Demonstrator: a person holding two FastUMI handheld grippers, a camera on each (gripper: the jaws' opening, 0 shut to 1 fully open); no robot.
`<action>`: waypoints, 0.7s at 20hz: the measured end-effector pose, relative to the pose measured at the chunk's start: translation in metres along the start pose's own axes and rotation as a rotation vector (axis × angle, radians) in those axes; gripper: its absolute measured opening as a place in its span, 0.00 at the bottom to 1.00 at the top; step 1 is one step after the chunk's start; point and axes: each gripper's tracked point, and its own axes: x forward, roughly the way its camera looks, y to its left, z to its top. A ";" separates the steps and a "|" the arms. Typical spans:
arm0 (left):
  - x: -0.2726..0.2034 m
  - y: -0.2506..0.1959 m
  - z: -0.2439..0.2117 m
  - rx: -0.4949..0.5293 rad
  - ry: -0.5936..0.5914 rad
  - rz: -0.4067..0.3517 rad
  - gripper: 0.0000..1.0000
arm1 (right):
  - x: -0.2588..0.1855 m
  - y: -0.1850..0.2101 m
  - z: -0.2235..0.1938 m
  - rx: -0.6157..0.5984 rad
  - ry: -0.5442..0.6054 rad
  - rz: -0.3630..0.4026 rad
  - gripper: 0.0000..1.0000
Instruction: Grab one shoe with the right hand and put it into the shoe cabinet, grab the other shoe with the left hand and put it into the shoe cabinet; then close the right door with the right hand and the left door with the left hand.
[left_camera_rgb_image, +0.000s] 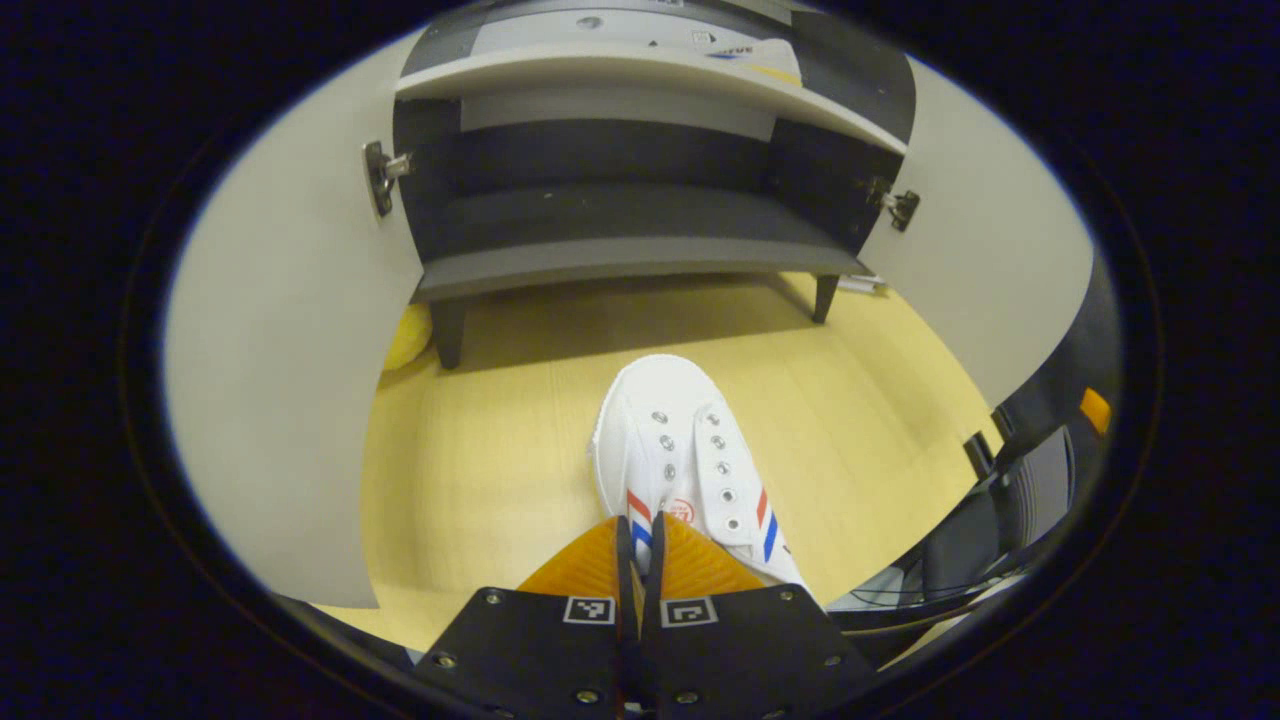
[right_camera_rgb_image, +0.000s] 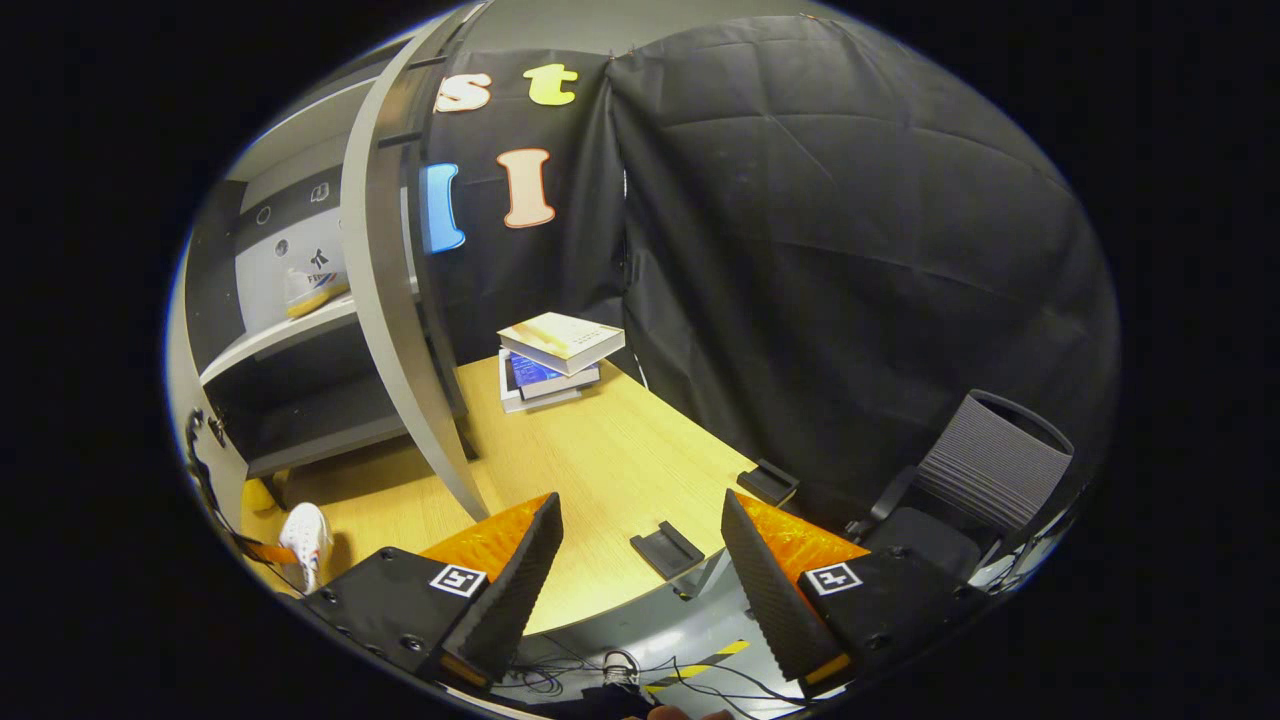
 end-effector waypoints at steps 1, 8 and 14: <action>-0.007 0.001 0.011 -0.021 -0.028 -0.013 0.00 | 0.003 0.002 0.001 -0.009 -0.001 0.005 1.00; -0.073 0.017 0.069 -0.025 -0.269 -0.026 0.01 | 0.019 0.009 0.018 -0.042 -0.028 0.025 1.00; -0.056 0.010 0.059 -0.023 -0.446 -0.029 0.01 | 0.026 0.005 0.043 -0.001 -0.101 -0.005 1.00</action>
